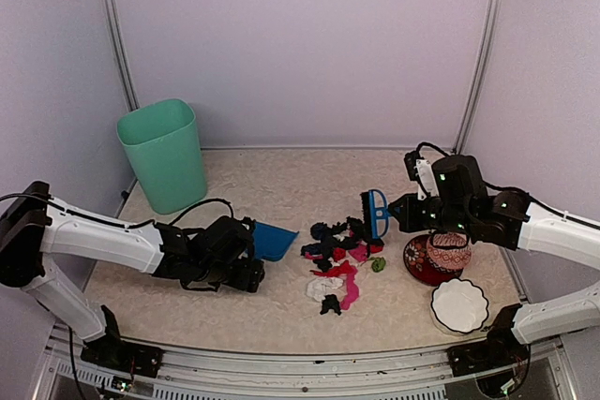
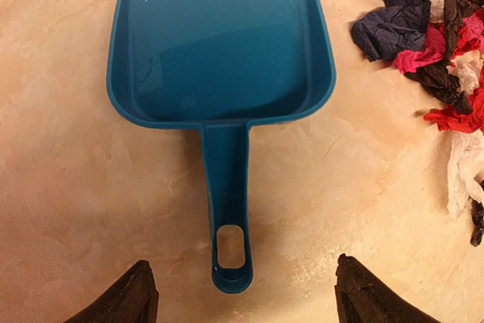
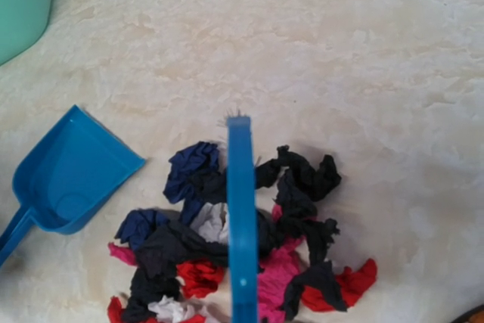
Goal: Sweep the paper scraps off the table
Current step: Place the dustpan at the center of the board, then pick up the dustpan from the center of the board, then sweep the paper scraps into the dustpan, then dump the paper scraps in the dustpan into the trash bin.
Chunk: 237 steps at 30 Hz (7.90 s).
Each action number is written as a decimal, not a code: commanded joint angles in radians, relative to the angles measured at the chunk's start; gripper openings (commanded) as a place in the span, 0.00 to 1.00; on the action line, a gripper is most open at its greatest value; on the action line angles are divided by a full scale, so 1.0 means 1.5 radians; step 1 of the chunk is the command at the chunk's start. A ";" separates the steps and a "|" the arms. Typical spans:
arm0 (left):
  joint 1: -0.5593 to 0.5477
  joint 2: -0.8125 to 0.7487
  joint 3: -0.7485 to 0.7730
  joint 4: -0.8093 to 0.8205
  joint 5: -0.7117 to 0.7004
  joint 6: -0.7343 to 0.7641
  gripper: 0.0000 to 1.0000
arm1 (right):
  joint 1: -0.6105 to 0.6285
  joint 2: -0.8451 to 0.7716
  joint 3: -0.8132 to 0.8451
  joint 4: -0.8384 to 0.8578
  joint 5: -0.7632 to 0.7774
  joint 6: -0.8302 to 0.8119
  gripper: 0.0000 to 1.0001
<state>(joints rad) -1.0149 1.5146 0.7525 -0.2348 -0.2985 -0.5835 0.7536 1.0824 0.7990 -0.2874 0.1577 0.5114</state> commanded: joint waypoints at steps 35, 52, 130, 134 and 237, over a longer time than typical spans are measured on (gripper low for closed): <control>-0.007 0.151 -0.173 0.499 -0.149 0.072 0.33 | -0.009 0.012 0.020 -0.031 -0.004 0.002 0.00; -0.018 0.078 -0.154 0.381 -0.166 0.058 0.00 | -0.016 0.023 0.017 -0.031 0.019 -0.013 0.00; -0.216 0.135 0.110 -0.095 0.008 -0.073 0.00 | 0.178 0.283 0.078 -0.017 0.011 -0.331 0.00; -0.201 0.140 0.099 -0.069 -0.002 -0.078 0.00 | 0.201 0.278 0.078 -0.017 0.003 -0.335 0.00; 0.636 -0.158 0.331 -0.079 0.460 0.006 0.00 | 0.013 0.016 -0.073 0.101 0.085 -0.150 0.00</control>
<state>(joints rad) -0.1368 1.2545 1.2369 -0.4801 0.1623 -0.4778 0.7822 1.1473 0.7090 -0.1360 0.2802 0.2714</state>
